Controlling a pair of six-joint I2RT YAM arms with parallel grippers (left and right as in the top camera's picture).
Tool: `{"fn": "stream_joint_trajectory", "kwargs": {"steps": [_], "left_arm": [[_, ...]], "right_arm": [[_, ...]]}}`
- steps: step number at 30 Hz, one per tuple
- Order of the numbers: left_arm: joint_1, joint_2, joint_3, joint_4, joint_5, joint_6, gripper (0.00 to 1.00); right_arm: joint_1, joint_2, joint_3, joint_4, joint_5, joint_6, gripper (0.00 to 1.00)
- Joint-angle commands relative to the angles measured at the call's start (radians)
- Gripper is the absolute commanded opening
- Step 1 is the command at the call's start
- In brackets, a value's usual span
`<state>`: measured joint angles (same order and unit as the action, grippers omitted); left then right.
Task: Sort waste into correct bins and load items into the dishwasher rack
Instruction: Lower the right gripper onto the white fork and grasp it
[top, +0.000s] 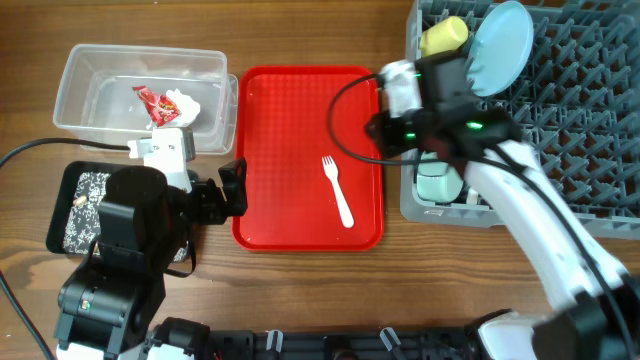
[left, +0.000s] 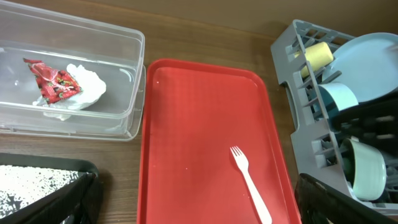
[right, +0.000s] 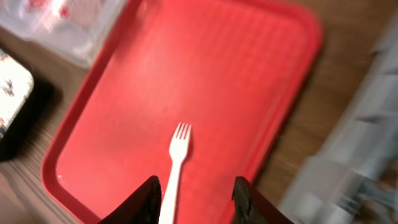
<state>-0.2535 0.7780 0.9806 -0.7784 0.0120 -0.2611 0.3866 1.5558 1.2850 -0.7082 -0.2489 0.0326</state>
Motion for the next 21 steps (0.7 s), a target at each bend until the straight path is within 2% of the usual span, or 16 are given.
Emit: {"fn": "stream_joint_trajectory", "kwargs": {"steps": [1,9,21], "left_arm": [[0.005,-0.006,-0.001,0.003,-0.010,-0.005,1.00],[0.005,-0.006,-0.001,0.003,-0.010,-0.005,1.00],[0.005,-0.006,-0.001,0.003,-0.010,-0.005,1.00]], "right_arm": [[0.083,0.129,-0.005,0.041,0.025,0.024,0.39],[0.171,0.323,-0.005,0.061,0.148,0.045,0.39],[0.199,0.402,-0.005,0.054,0.148,0.037,0.40]]}}
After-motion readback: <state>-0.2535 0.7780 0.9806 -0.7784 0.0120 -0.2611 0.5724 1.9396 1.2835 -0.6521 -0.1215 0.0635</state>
